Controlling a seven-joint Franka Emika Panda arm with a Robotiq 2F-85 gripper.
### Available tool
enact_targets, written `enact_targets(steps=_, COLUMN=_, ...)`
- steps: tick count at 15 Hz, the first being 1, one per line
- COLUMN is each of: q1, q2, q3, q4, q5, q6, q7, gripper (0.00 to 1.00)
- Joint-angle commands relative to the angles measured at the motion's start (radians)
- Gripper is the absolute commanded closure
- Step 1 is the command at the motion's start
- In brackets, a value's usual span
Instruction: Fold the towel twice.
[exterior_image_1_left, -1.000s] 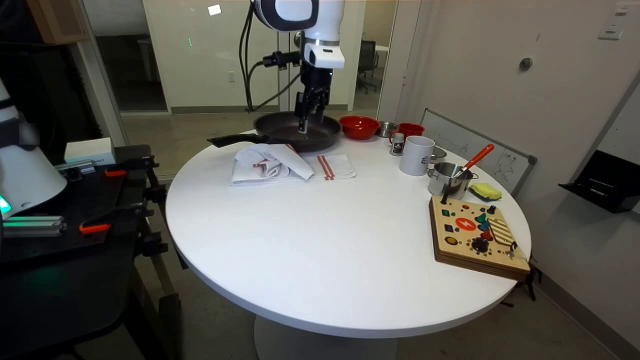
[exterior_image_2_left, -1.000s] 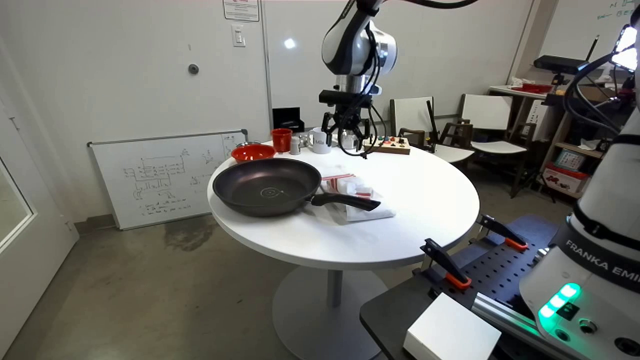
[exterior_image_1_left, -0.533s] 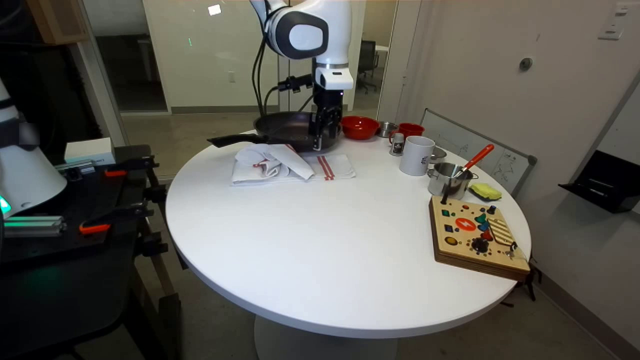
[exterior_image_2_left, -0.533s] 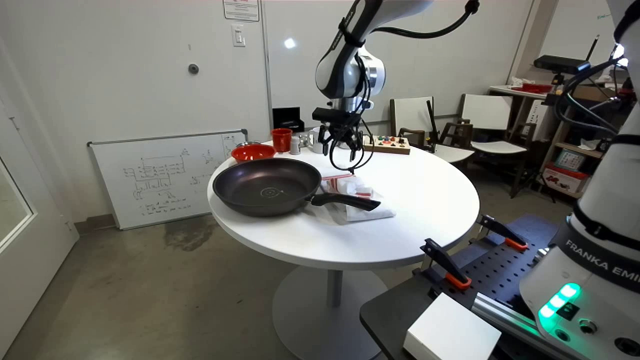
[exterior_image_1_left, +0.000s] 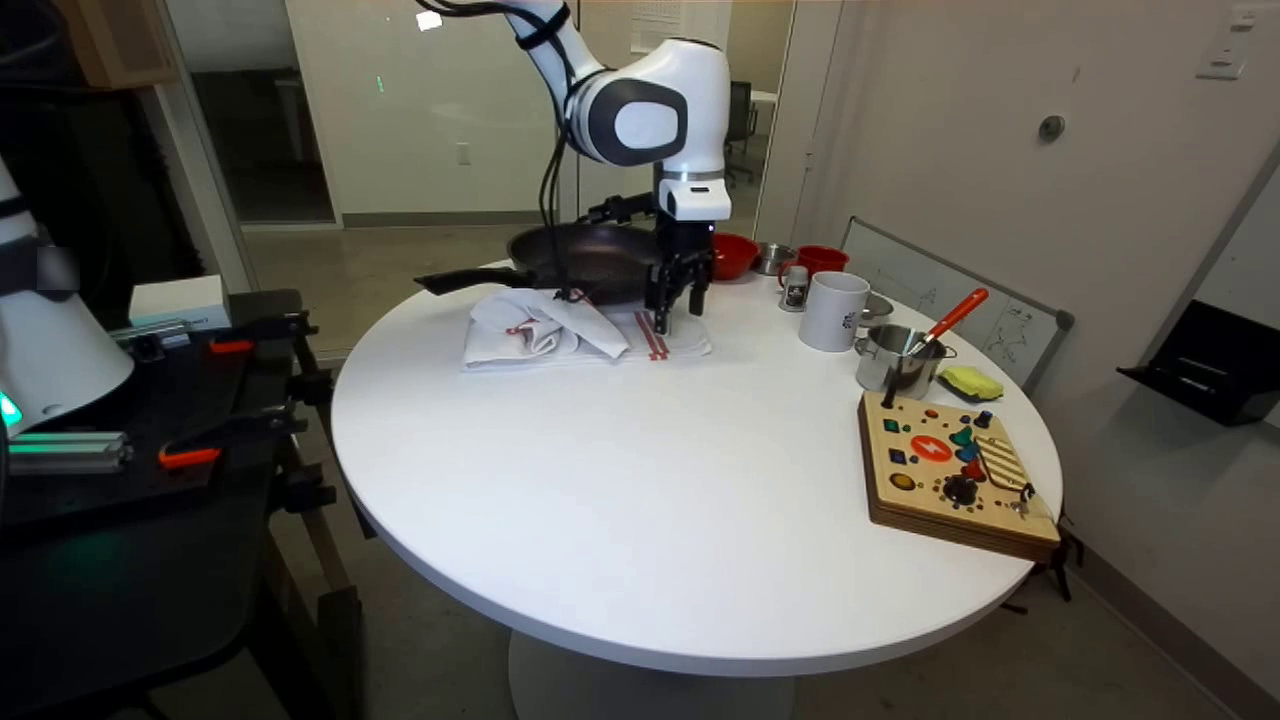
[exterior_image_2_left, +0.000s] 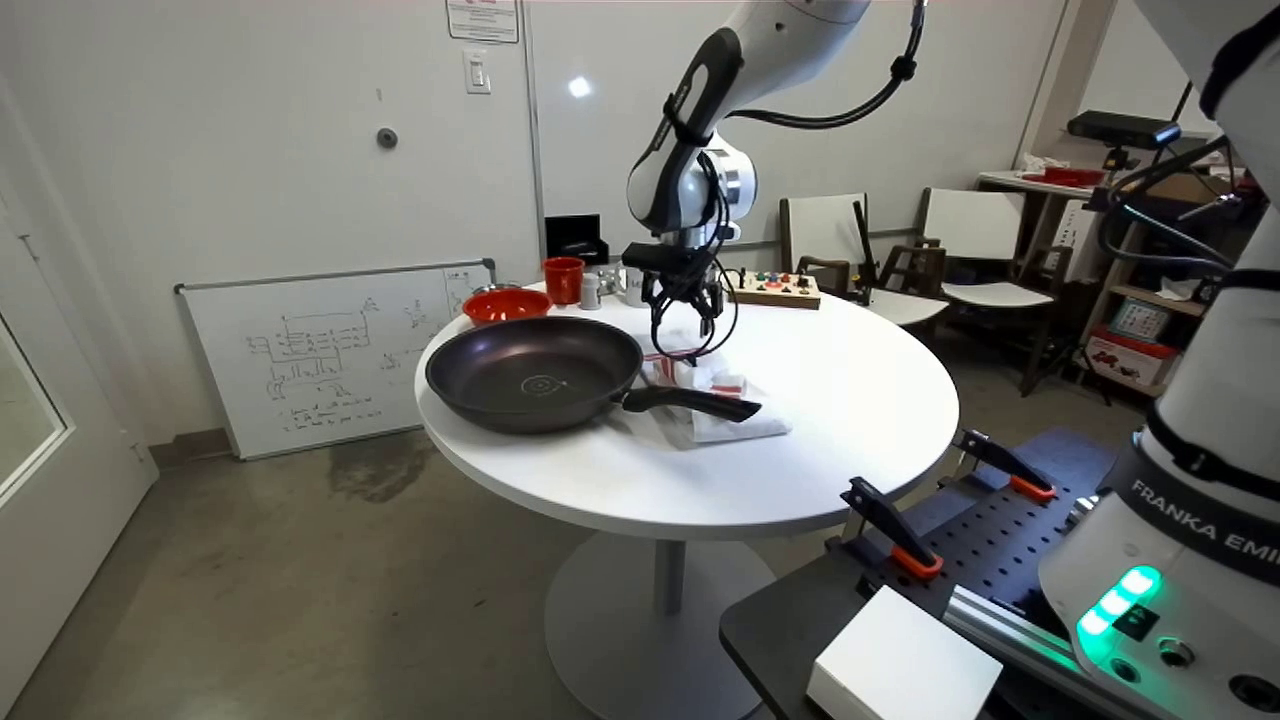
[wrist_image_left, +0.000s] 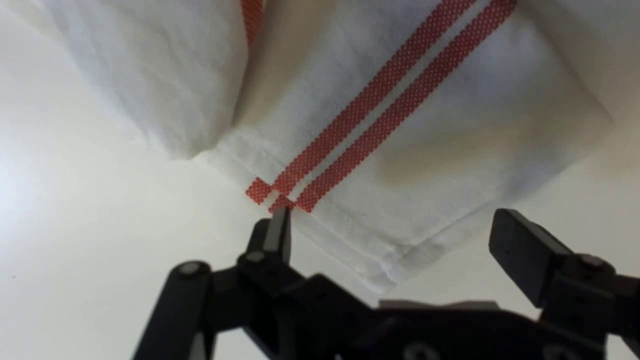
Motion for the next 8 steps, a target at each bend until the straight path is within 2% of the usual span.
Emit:
enact_targets(steps=1, q1=-0.002, q2=0.086, q3=-0.018, q4=0.121, q5=-0.006, q6=-0.054, q7=0.070, gripper=0.00)
enact_targets(steps=8, q1=-0.036, q2=0.146, q3=-0.002, q4=0.235, q5=0.006, q6=-0.214, q7=0.152, gripper=0.00)
